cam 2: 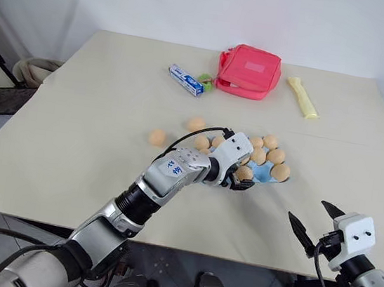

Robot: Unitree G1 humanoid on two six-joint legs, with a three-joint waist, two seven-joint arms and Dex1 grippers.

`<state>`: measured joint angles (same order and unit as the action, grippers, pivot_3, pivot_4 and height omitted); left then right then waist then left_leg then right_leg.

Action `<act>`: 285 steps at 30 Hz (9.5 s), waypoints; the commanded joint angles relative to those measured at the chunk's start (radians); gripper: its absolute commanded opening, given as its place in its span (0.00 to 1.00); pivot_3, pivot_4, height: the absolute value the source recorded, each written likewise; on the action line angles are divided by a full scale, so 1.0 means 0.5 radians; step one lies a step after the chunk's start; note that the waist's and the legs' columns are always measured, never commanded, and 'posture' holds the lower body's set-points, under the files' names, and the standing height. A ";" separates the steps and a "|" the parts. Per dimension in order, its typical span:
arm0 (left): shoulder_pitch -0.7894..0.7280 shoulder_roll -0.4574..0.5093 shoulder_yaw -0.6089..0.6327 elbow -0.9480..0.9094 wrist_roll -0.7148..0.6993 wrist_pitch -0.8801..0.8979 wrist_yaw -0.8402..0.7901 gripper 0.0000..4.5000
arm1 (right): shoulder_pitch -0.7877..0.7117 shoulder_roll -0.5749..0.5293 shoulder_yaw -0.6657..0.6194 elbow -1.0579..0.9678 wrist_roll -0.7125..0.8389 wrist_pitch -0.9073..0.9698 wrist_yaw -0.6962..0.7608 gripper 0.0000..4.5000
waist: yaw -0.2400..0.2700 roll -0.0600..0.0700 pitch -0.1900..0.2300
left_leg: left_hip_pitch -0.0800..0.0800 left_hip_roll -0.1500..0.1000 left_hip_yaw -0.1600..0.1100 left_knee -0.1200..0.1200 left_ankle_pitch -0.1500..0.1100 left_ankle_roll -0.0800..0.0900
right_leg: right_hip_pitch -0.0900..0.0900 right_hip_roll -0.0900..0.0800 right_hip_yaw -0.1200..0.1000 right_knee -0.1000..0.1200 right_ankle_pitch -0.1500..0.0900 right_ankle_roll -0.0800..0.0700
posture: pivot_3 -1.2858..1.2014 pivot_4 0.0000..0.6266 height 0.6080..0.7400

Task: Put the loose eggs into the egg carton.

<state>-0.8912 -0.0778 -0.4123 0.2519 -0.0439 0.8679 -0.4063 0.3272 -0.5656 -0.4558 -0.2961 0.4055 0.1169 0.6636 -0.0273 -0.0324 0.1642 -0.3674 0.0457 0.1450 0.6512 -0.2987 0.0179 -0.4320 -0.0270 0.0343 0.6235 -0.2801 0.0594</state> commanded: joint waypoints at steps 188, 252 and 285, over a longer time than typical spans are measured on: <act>1.874 0.951 1.163 -1.155 -0.593 -1.285 -0.435 1.00 | -0.482 -0.300 0.005 0.287 0.170 -0.011 0.541 1.00 | -0.003 0.006 0.001 | 0.019 0.004 0.007 -0.005 0.000 -0.004 | 0.010 -0.005 -0.001 0.005 -0.003 -0.008 | 0.52 0.24 1.00; 0.895 0.329 0.515 -0.947 -0.536 -0.800 -0.128 0.53 | -0.301 -0.245 -0.055 0.145 0.152 0.009 0.334 1.00 | 0.001 0.003 0.003 | 0.014 0.004 0.005 -0.008 -0.003 -0.003 | 0.009 0.000 0.000 -0.004 -0.002 -0.005 | 0.52 0.24 1.00; 0.057 -0.141 0.373 0.494 -0.287 -1.229 -0.216 0.68 | -0.110 -0.132 -0.113 0.048 0.145 -0.087 0.230 1.00 | 0.002 0.002 0.004 | -0.003 0.002 0.001 -0.007 -0.005 0.000 | -0.002 0.001 -0.002 -0.011 -0.001 0.000 | 0.52 0.24 1.00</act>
<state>-0.8186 -0.1079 -0.2330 0.4974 -0.1913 0.2795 -0.5066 0.2648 -0.6318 -0.4774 -0.2363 0.4701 0.0912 0.7841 -0.0260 -0.0316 0.1662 -0.3686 0.0469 0.1455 0.6476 -0.3011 0.0180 -0.4329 -0.0265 0.0331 0.6180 -0.2806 0.0592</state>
